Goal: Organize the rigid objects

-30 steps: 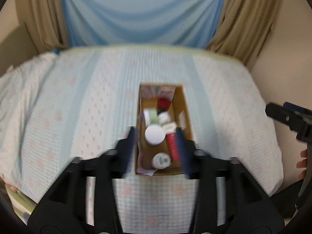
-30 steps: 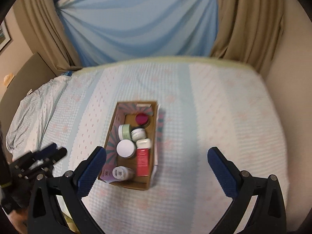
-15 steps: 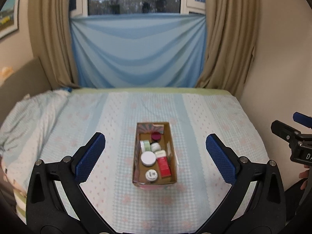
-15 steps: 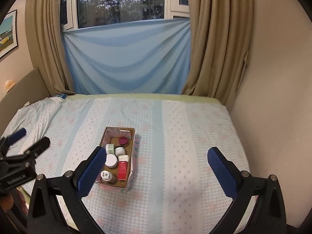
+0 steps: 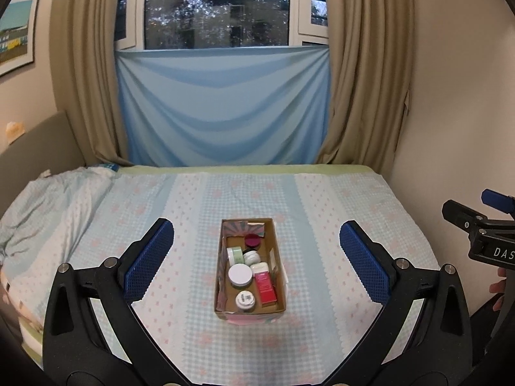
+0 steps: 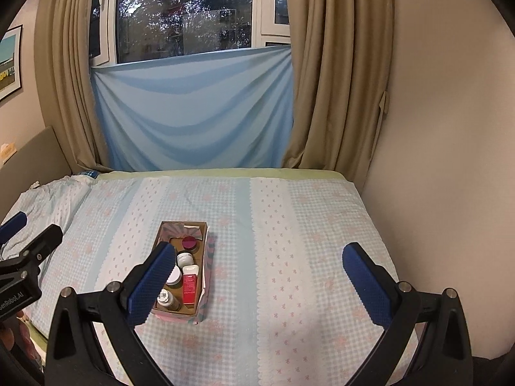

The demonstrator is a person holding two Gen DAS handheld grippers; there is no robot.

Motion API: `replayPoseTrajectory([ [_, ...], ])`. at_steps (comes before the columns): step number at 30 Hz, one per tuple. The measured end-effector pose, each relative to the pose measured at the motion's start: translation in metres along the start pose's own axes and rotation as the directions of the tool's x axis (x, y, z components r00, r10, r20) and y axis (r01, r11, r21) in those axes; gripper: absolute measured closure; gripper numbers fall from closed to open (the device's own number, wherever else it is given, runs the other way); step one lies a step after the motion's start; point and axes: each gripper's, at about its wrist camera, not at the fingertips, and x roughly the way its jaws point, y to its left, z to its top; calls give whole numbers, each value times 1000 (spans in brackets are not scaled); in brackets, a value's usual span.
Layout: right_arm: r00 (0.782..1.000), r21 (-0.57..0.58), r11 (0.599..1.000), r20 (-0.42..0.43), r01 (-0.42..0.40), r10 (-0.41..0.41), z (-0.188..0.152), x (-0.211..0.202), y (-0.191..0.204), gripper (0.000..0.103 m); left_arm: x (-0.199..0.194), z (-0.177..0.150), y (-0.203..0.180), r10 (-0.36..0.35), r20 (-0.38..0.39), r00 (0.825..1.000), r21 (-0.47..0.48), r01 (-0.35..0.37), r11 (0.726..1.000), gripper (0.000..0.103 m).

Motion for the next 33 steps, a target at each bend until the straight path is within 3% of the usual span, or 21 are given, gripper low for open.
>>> replayPoseTrajectory([
  [33,1000,19,1000,9,-9,8,-3,0,-6,0,-7,-2,-11,33,11,999,39,-33,999,0],
])
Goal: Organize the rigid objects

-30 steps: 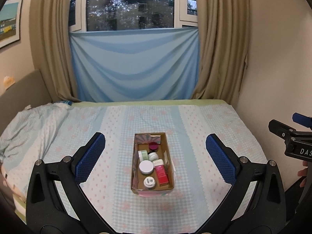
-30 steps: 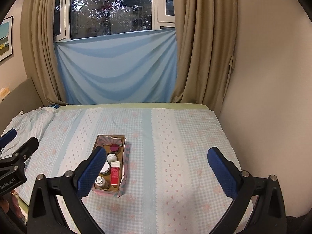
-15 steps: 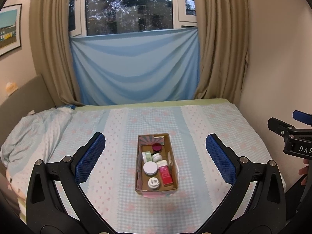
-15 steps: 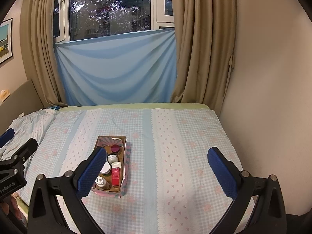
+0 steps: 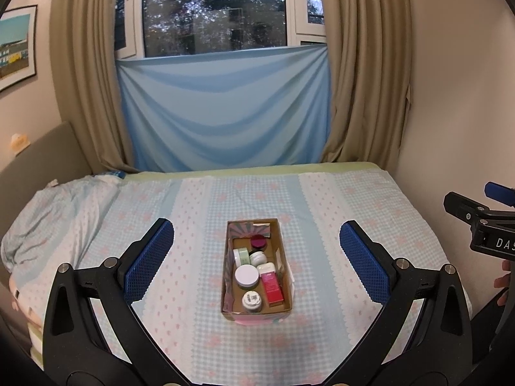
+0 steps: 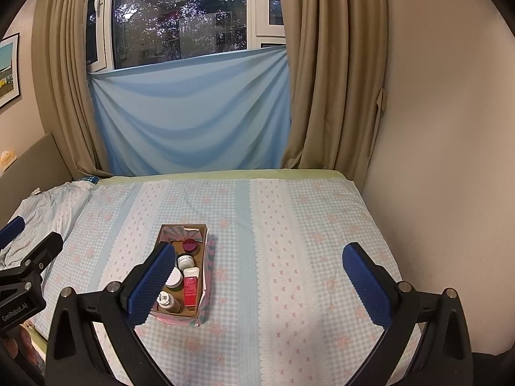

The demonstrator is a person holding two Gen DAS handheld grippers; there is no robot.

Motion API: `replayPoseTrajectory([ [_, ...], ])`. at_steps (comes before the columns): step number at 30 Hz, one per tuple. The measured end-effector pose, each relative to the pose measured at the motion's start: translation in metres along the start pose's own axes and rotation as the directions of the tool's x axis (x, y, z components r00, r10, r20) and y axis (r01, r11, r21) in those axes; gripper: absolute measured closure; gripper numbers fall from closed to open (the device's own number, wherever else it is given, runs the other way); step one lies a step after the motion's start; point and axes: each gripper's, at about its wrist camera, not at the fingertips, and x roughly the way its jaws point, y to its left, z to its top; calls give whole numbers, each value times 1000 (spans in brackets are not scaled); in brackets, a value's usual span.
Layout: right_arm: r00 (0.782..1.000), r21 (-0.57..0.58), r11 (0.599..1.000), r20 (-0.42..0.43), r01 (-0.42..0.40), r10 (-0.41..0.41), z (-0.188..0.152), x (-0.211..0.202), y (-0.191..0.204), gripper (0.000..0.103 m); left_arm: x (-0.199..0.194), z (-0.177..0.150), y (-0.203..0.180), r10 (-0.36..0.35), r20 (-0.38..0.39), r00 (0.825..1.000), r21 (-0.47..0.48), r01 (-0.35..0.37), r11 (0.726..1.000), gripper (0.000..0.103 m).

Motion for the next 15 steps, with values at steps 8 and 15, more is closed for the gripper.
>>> replayPoseTrajectory([
  [8,1000,8,1000,-2,2,-2,-1,-2,-1,0,-1,-1,1,0,4,1000,-13,0,1000,0],
  [15,1000,11,1000,-1,4,-4,-1,-2,0,0,-4,1,2,-1,26,1000,-18,2,1000,0],
])
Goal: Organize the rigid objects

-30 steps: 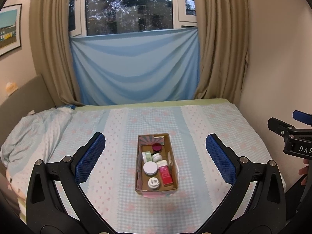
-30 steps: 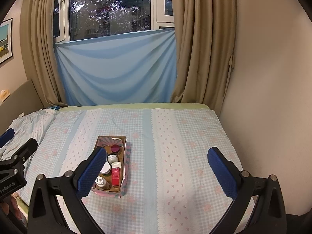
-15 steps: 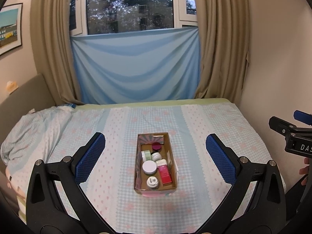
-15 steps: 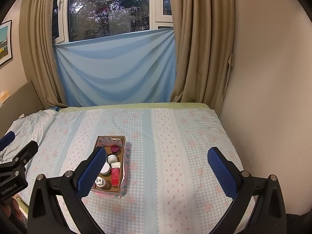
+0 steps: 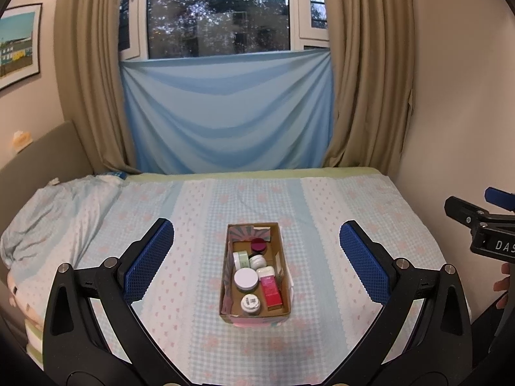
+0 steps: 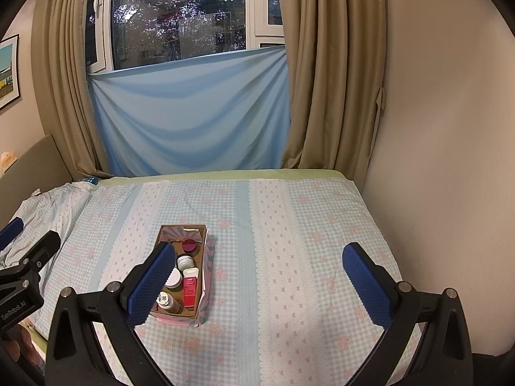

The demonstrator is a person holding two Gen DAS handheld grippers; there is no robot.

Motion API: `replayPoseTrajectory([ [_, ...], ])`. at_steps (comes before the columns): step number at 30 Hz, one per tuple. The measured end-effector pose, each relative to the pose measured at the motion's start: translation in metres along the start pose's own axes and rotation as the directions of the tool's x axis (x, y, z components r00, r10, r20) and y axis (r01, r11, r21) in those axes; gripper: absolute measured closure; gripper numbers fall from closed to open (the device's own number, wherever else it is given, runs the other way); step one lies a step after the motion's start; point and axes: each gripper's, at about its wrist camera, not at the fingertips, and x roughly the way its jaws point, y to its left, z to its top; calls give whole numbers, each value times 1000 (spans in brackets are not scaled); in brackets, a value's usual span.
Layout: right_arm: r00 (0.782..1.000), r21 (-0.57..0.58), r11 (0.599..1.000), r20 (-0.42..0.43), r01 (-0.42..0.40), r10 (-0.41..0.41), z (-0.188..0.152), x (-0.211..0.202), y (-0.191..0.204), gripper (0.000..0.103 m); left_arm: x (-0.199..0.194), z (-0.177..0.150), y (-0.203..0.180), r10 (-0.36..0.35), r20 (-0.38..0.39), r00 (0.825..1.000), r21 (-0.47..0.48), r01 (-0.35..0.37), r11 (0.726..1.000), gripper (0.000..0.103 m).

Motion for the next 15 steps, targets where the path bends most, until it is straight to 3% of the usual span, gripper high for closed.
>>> replayPoseTrajectory([
  [9,1000,3,1000,0,-4,4,3,0,-2,0,-2,1,-4,33,32,999,38,-35,999,0],
  [15,1000,-3,1000,-13,0,0,7,5,1,0,-1,-2,-1,2,47,999,29,-3,1000,0],
])
